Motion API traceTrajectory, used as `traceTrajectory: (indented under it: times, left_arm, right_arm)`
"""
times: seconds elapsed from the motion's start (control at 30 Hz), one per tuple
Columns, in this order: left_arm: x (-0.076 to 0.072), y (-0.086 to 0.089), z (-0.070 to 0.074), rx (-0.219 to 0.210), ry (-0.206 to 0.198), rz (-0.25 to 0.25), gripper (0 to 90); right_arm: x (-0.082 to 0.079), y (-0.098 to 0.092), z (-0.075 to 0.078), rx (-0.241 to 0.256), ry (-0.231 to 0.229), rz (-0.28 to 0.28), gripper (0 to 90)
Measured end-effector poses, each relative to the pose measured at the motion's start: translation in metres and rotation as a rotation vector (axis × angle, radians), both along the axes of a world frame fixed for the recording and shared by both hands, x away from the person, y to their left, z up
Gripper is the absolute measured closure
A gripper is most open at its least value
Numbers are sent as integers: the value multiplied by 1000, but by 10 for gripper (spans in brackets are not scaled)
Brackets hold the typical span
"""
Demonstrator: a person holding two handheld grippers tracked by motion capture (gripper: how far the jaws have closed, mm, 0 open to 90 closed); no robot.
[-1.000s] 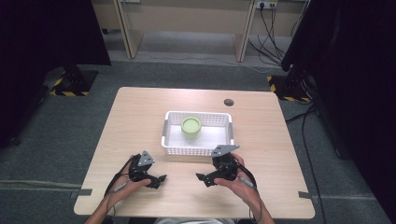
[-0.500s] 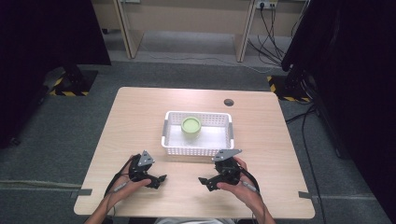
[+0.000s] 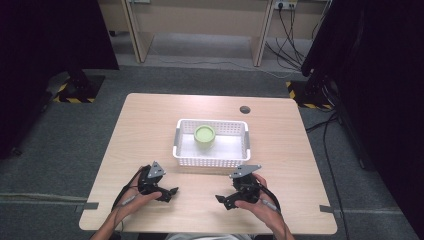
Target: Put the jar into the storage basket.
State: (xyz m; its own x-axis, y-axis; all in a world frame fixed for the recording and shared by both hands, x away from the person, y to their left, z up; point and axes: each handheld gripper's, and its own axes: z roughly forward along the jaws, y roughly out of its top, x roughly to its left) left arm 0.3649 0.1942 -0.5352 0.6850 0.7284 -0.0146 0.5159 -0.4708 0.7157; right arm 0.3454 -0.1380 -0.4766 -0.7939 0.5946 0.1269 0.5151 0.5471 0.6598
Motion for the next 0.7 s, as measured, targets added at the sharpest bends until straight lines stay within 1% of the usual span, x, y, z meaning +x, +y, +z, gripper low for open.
traceTrajectory:
  times: [0.27,0.43,0.7]
  left_arm:
    - [0,0,0,-1,1,1,0]
    - [0,0,0,0,0,0,0]
    - [0,0,0,0,0,0,0]
  right_arm:
    - [-7,-8,-3,6,4,-9,54]
    - [-11,-8,-4,9,4,-7,54]
    - [-16,-8,-11,3,19,-2,54]
